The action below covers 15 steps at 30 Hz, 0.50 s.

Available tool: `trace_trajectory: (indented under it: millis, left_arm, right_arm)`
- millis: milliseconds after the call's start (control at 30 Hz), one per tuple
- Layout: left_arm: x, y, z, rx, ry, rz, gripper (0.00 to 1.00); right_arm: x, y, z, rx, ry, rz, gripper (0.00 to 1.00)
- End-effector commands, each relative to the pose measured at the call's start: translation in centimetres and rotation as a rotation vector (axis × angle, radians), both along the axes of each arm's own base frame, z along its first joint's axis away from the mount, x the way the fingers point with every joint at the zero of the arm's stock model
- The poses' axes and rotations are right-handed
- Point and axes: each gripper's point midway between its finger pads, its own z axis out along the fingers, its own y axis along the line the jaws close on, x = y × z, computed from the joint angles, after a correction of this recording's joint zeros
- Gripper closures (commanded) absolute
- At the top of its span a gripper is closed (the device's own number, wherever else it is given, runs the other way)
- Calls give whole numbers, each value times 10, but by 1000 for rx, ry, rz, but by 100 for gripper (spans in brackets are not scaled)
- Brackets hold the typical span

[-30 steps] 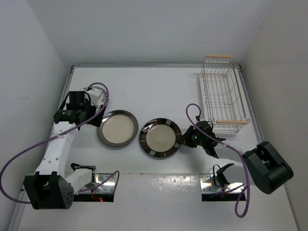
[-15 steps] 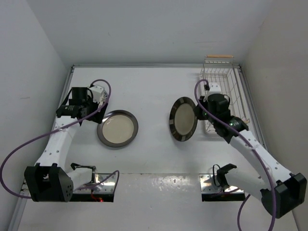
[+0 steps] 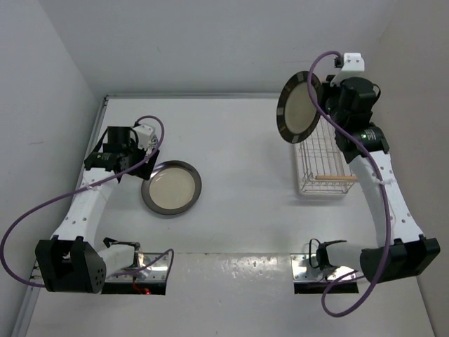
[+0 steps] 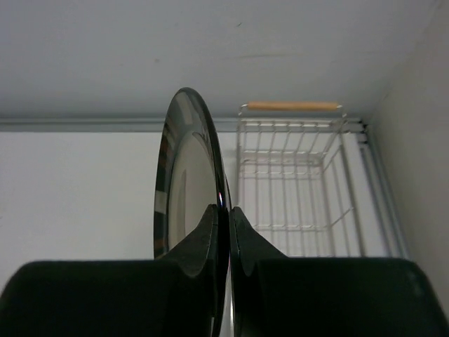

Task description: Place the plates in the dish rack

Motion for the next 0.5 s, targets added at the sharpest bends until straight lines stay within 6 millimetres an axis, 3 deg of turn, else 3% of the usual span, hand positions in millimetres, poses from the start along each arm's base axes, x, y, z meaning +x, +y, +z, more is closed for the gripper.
trace_trajectory:
  millis: [0,167,233,267,467]
  left_arm:
    - [13,-2,21,3,-70,-7,3]
    - [11,-2,17,3,-61,-7,3]
    - [12,-2,14,3,-52,-7,3]
    - [12,-2,14,3,-52,-7,3]
    - [12,-5,12,-10,-42,-20,3]
  right_arm:
    - [5,-35,103,-86,-306,-75,100]
    - [-8,-72,127,-221,-361,-156,100]
    - [-17,-75,136,-280,-378,-162,100]
    - [-22,-90,132,-305,-364,-195,100]
    - [-29,-103,95,-486,-267,-185,100]
